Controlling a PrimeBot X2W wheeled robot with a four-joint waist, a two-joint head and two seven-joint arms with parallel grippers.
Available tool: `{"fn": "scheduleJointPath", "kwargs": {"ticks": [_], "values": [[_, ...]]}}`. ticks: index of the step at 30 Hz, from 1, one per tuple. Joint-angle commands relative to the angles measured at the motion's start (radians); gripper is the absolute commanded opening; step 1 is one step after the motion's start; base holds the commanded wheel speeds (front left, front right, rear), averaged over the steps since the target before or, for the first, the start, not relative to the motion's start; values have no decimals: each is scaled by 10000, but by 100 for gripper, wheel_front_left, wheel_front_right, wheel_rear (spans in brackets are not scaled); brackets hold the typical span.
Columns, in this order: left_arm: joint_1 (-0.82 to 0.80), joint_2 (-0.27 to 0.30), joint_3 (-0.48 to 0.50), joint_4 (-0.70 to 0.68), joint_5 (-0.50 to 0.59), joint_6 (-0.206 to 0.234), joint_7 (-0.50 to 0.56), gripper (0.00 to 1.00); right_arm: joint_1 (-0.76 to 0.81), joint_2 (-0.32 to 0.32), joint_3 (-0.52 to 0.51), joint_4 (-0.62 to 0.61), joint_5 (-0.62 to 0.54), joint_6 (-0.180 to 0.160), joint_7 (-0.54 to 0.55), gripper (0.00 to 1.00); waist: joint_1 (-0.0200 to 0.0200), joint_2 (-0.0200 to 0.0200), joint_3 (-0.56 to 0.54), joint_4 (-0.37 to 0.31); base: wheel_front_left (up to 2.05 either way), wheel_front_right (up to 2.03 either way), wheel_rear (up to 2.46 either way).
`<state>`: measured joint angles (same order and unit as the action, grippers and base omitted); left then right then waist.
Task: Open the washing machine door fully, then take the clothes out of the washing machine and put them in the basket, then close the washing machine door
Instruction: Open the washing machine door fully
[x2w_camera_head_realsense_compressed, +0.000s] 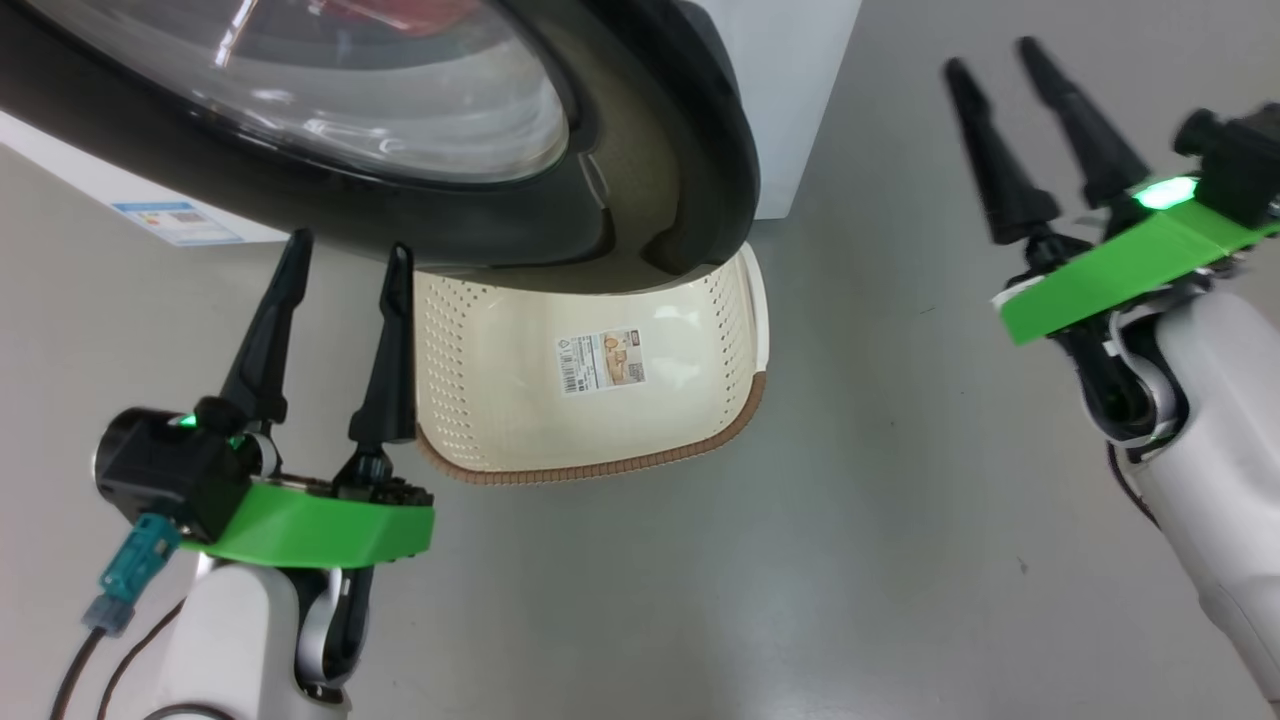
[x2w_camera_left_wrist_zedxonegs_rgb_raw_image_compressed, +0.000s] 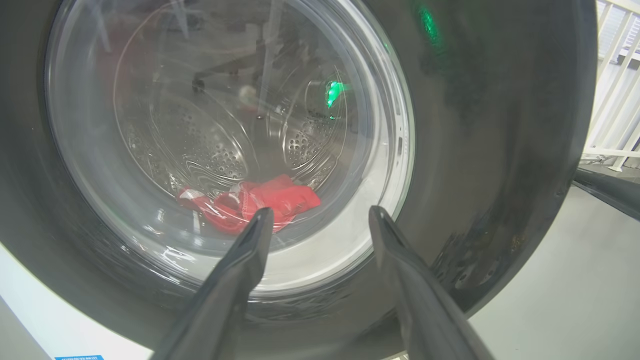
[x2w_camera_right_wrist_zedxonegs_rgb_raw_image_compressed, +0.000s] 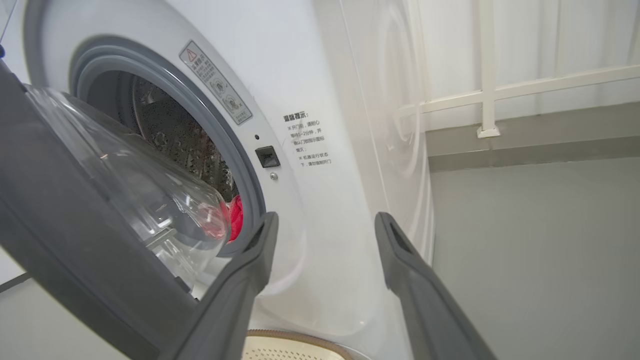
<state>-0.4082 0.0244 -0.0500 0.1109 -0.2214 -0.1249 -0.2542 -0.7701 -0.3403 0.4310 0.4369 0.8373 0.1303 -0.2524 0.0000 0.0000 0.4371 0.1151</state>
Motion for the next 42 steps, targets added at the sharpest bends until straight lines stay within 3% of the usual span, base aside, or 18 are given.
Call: {"fn": "scheduleJointPath", "kwargs": {"ticks": [1, 8, 15, 26, 42], "values": [[148, 258, 379, -219, -10, -18, -76, 100, 552, 303, -812, -462, -1007, 4, -84, 100, 0, 0, -41, -65, 0, 0, 0], [217, 258, 431, -219, -15, -20, -76, 100, 2545, 1780, -2944, -2171, -4464, 4, -91, 100, 0, 0, -147, -153, 0, 0, 0], [284, 258, 411, -250, 45, -24, -76, 100, 3848, 2596, -3682, -3608, -6139, 4, -92, 100, 0, 0, -273, -232, 0, 0, 0], [477, 258, 396, -261, 83, -32, -76, 100, 5027, 2846, -4091, -4652, -6593, 4, -92, 100, 0, 0, -385, -196, 0, 0, 0], [524, 258, 426, -293, 149, -43, -76, 100, 5294, 2898, -3996, -4700, -6291, 4, -93, 100, 0, 0, -379, -236, 0, 0, 0]]}}
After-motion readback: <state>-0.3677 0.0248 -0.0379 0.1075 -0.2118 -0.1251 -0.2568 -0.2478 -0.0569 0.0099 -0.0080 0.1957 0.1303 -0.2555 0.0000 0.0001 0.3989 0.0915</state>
